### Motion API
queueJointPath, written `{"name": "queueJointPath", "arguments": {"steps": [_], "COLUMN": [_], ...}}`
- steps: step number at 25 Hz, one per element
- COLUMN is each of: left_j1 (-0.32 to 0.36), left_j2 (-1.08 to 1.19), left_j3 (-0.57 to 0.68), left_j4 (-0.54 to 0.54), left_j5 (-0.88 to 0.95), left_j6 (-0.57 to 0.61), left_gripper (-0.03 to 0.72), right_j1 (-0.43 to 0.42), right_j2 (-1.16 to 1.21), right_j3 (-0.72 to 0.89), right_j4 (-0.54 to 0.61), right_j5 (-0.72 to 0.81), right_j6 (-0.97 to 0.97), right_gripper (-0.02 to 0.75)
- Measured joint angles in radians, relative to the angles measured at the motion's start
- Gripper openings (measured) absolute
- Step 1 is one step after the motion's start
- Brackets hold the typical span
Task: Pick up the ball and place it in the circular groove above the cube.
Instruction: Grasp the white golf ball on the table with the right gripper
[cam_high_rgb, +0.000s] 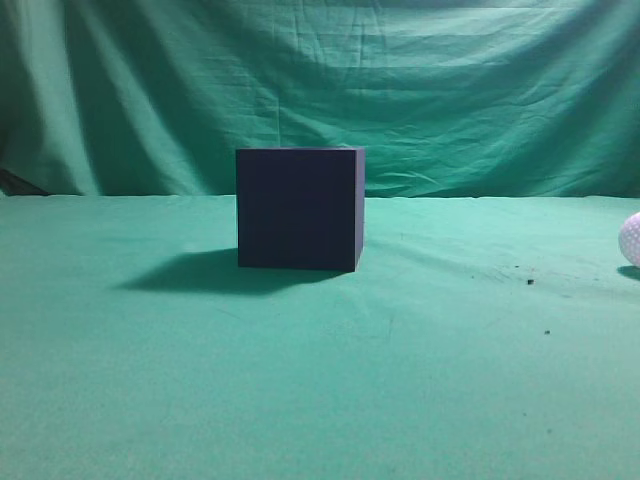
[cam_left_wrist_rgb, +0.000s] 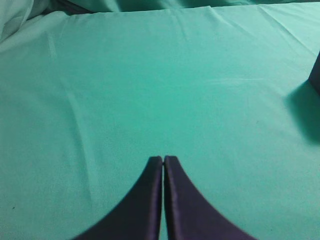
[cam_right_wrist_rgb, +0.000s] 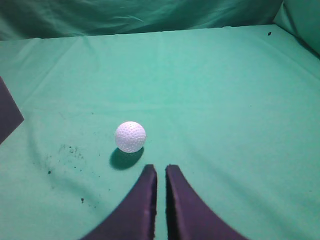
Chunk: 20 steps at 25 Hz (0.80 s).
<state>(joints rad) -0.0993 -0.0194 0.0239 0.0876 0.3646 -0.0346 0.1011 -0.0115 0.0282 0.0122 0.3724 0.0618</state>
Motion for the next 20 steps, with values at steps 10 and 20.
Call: {"name": "queueJointPath", "arguments": {"steps": [10,20], "left_j1": [0.0,0.0], "left_j2": [0.0,0.0], "left_j3": [0.0,0.0], "left_j4": [0.0,0.0], "left_j5": [0.0,0.0], "left_j6": [0.0,0.0], "left_gripper": [0.0,0.0], "right_j1": [0.0,0.0], "right_j2": [0.0,0.025], "right_j3": [0.0,-0.058], "right_j4": [0.019,0.044], "right_j5": [-0.084,-0.45], "right_j6": [0.0,0.001], "right_gripper": [0.048,0.048]}}
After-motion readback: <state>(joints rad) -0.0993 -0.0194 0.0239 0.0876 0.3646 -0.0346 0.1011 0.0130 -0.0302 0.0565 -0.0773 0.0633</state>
